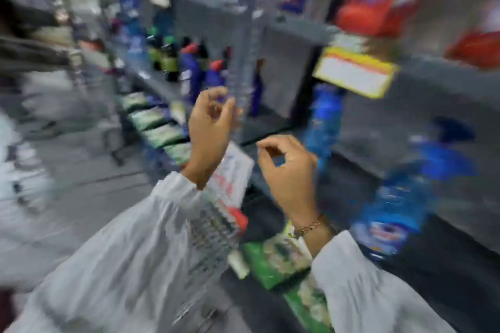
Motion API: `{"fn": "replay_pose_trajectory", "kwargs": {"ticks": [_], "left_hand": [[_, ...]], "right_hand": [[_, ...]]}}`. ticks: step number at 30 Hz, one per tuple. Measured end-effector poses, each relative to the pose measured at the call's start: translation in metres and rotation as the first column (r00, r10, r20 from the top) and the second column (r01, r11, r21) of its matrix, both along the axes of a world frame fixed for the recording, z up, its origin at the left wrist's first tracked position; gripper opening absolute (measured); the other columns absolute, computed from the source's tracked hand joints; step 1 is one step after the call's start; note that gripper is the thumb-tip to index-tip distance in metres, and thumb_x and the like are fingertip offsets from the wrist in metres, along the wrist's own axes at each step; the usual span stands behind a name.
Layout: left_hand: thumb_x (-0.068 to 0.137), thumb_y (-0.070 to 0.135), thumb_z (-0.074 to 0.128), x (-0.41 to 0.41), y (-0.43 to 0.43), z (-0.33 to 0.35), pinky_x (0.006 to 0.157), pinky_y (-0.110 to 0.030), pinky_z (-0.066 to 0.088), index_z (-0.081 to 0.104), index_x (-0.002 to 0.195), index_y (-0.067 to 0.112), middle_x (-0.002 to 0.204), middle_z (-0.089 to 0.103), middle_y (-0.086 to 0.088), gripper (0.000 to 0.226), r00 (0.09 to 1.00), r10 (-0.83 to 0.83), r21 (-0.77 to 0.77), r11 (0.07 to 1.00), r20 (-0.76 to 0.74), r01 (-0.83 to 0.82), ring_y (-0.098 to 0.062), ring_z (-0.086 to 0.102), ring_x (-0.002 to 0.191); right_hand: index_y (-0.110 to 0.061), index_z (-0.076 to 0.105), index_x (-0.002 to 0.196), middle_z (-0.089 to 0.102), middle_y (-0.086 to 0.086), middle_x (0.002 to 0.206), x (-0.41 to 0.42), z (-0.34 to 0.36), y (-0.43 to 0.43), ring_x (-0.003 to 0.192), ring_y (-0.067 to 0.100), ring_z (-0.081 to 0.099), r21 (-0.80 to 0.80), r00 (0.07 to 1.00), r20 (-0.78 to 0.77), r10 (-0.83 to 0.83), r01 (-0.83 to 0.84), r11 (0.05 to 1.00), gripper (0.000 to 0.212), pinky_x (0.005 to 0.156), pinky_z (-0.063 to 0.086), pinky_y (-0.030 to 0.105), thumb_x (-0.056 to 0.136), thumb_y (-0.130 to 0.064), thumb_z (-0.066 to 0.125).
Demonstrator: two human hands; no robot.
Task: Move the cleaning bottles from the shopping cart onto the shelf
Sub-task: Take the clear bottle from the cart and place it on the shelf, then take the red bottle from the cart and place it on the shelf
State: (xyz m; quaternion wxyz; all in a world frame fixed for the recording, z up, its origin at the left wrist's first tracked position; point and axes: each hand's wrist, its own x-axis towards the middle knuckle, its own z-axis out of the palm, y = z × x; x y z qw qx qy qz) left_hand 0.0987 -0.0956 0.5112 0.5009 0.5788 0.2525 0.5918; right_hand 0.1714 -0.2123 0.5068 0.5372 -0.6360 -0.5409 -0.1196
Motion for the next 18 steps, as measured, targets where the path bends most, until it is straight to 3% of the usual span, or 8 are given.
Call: {"fn": "replay_pose_trajectory", "kwargs": {"ticks": [2, 6, 9, 10, 12, 14, 15, 18], "left_hand": [[0.090, 0.002, 0.052, -0.066, 0.068, -0.090, 0.045, -0.010, 0.044, 0.054, 0.087, 0.021, 0.068, 0.061, -0.005, 0.019, 0.980, 0.096, -0.247, 0.959, -0.177, -0.138, 0.005, 0.058, 0.044], [0.090, 0.003, 0.052, -0.197, 0.138, -0.245, 0.041, -0.014, 0.044, 0.054, 0.113, 0.001, 0.070, 0.064, -0.004, 0.024, 0.862, 0.014, -0.631, 0.676, -0.506, -0.381, -0.004, 0.060, 0.049], [0.086, 0.013, 0.061, -0.252, 0.132, -0.321, 0.080, -0.031, 0.050, 0.058, 0.116, 0.002, 0.095, 0.067, -0.013, 0.032, 0.657, -0.196, -0.634, 0.558, -0.728, -0.536, -0.025, 0.064, 0.094], [0.082, 0.019, 0.063, -0.263, 0.127, -0.344, 0.086, -0.032, 0.047, 0.060, 0.114, 0.003, 0.102, 0.068, -0.015, 0.036, 0.592, -0.246, -0.616, 0.535, -0.768, -0.577, -0.028, 0.062, 0.102], [0.070, 0.032, 0.062, -0.277, 0.118, -0.380, 0.085, -0.034, 0.047, 0.061, 0.097, 0.005, 0.099, 0.068, -0.020, 0.038, 0.572, -0.290, -0.637, 0.446, -0.767, -0.629, -0.033, 0.062, 0.102], [0.075, 0.027, 0.061, -0.284, 0.116, -0.409, 0.072, -0.029, 0.043, 0.049, 0.070, 0.015, 0.070, 0.056, -0.008, 0.018, 0.559, -0.323, -0.644, 0.334, -0.764, -0.688, -0.024, 0.057, 0.084], [0.081, 0.021, 0.060, -0.286, 0.115, -0.419, 0.068, -0.028, 0.042, 0.042, 0.064, 0.020, 0.064, 0.046, -0.001, 0.025, 0.566, -0.323, -0.649, 0.297, -0.759, -0.700, -0.023, 0.054, 0.078], [0.088, 0.014, 0.055, -0.290, 0.113, -0.447, 0.085, -0.033, 0.048, 0.049, 0.070, 0.023, 0.072, 0.052, 0.000, 0.020, 0.550, -0.387, -0.663, 0.287, -0.741, -0.691, -0.031, 0.061, 0.102]], "right_hand": [[-0.006, 0.072, 0.079, 0.073, 0.013, 0.079, -0.042, -0.071, 0.075, 0.070, 0.016, 0.063, -0.310, 0.968, -0.229, 0.107, -0.176, 0.934, 0.009, 0.072, 0.048, 0.026, 0.074, -0.003, 0.065], [0.002, 0.070, 0.089, 0.071, 0.023, 0.096, -0.125, -0.210, 0.175, 0.082, 0.023, 0.062, -0.694, 0.850, -0.515, 0.111, -0.489, 0.528, 0.014, 0.077, 0.048, 0.032, 0.075, -0.001, 0.067], [-0.004, 0.070, 0.082, 0.069, 0.021, 0.101, -0.183, -0.301, 0.207, 0.101, 0.026, 0.063, -0.845, 0.851, -0.517, 0.089, -0.524, 0.105, 0.012, 0.077, 0.045, 0.028, 0.077, -0.015, 0.067], [-0.006, 0.069, 0.081, 0.068, 0.019, 0.100, -0.200, -0.330, 0.210, 0.105, 0.028, 0.062, -0.861, 0.856, -0.508, 0.094, -0.508, -0.022, 0.014, 0.077, 0.045, 0.028, 0.077, -0.020, 0.066], [-0.005, 0.070, 0.083, 0.067, 0.021, 0.106, -0.229, -0.378, 0.209, 0.104, 0.032, 0.062, -0.860, 0.865, -0.494, 0.091, -0.471, -0.196, 0.022, 0.079, 0.046, 0.029, 0.080, -0.025, 0.063], [-0.006, 0.061, 0.064, 0.065, 0.027, 0.097, -0.249, -0.416, 0.200, 0.091, 0.035, 0.063, -0.845, 0.866, -0.497, 0.050, -0.469, -0.257, 0.028, 0.069, 0.044, 0.031, 0.081, -0.029, 0.063], [-0.006, 0.060, 0.065, 0.064, 0.029, 0.094, -0.256, -0.428, 0.194, 0.087, 0.035, 0.063, -0.841, 0.870, -0.493, 0.026, -0.468, -0.271, 0.031, 0.064, 0.039, 0.030, 0.081, -0.032, 0.063], [-0.003, 0.063, 0.101, 0.066, 0.027, 0.108, -0.265, -0.457, 0.181, 0.102, 0.040, 0.062, -0.833, 0.873, -0.481, -0.079, -0.483, -0.269, 0.040, 0.070, 0.044, 0.035, 0.081, -0.037, 0.063]]}}
